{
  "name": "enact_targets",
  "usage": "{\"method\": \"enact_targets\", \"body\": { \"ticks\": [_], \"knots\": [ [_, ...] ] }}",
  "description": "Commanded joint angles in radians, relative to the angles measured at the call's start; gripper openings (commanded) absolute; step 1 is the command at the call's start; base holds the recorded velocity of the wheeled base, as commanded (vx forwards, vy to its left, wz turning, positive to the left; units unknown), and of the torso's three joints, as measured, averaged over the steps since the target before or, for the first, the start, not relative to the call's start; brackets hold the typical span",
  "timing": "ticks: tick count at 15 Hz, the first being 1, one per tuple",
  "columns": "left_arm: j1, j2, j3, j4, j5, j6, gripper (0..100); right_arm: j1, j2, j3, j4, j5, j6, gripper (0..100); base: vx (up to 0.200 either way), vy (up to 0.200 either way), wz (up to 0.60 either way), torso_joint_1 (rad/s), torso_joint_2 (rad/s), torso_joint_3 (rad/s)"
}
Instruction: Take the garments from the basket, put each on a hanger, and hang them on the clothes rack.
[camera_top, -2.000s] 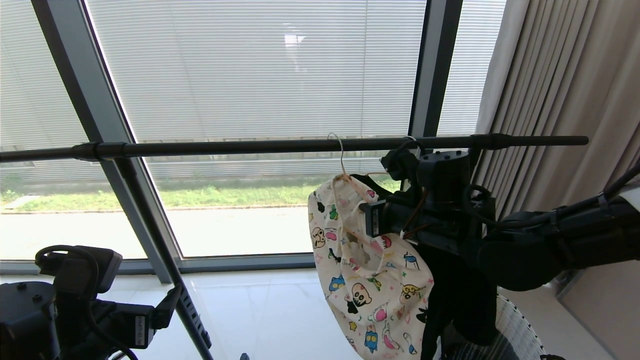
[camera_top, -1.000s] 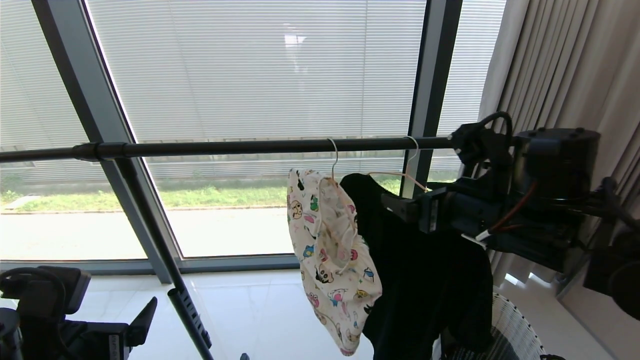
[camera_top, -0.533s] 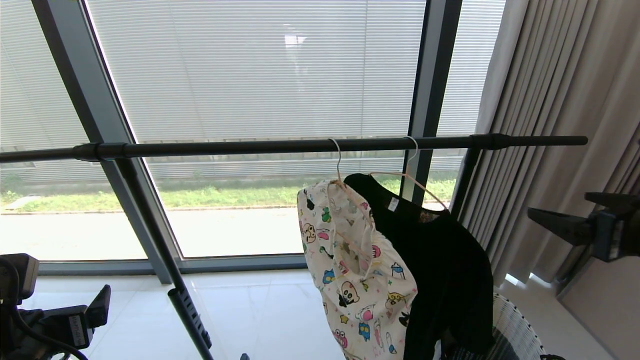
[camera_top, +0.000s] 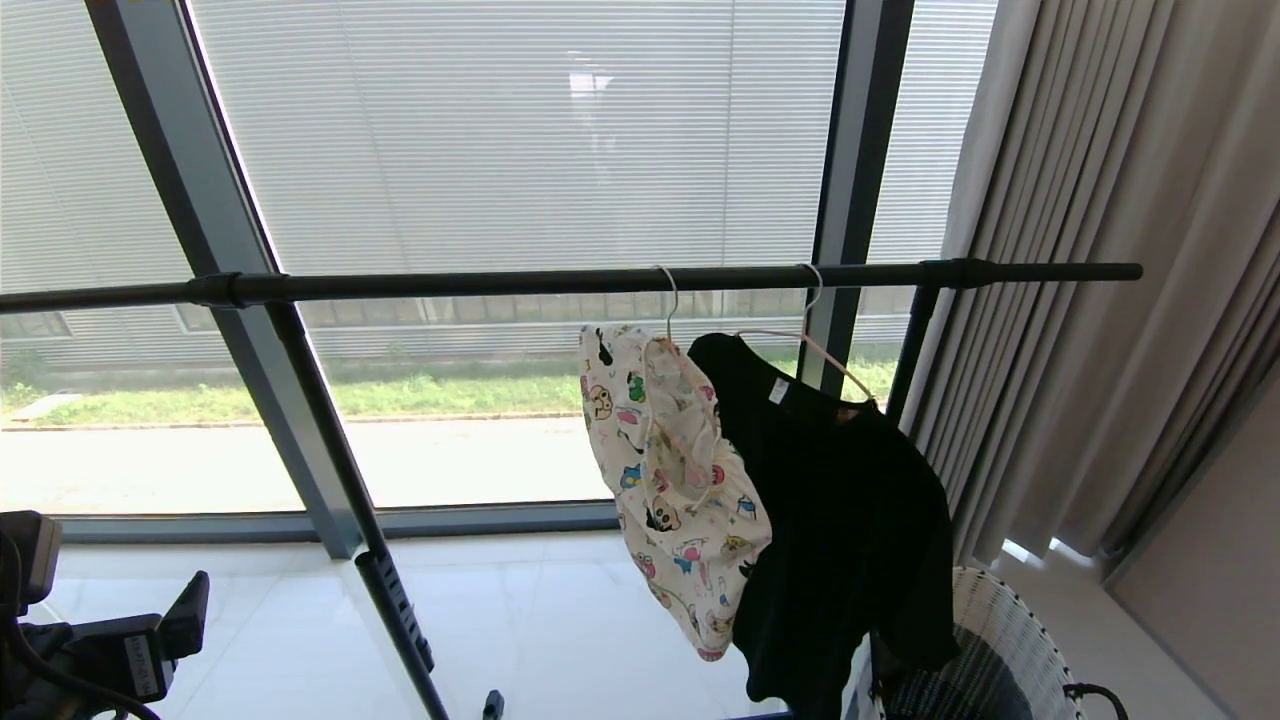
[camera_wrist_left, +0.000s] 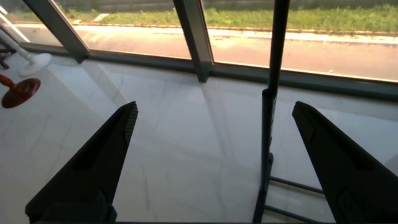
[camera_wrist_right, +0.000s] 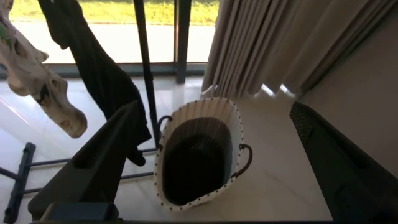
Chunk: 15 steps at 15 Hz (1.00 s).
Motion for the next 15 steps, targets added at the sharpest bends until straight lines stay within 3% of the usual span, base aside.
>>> {"method": "enact_targets", "body": {
  "ticks": [1, 8, 9, 11, 13, 15],
  "knots": [
    [0.000, -0.003, 0.000, 0.000, 0.001, 0.000, 100, -0.003, -0.035, 0.004, 0.000, -0.001, 0.000, 100, -0.200, 0.000, 0.00, -0.012, 0.00, 0.012],
    [0.000, -0.043, 0.033, 0.006, 0.001, -0.001, 100, -0.004, -0.078, 0.055, 0.003, -0.005, -0.002, 100, -0.200, 0.000, 0.00, 0.002, 0.00, 0.004],
    [0.000, -0.069, 0.033, 0.009, 0.001, -0.001, 100, -0.014, -0.120, 0.083, 0.026, -0.036, -0.002, 100, -0.200, 0.000, 0.00, -0.007, 0.00, -0.002],
    [0.000, -0.100, 0.033, 0.009, 0.001, -0.006, 100, -0.018, -0.215, 0.109, 0.129, -0.108, -0.002, 100, -0.200, 0.000, 0.00, 0.010, 0.00, 0.005],
    [0.000, -0.181, 0.033, 0.016, 0.002, -0.011, 100, -0.020, -0.359, 0.144, 0.233, -0.127, -0.002, 100, 0.000, 0.000, 0.00, 0.000, 0.00, 0.000],
    [0.000, -0.334, 0.033, 0.105, 0.001, -0.007, 100, -0.035, -0.485, 0.166, 0.344, -0.199, -0.002, 100, 0.000, 0.000, 0.00, 0.000, 0.00, 0.000]
  ]
}}
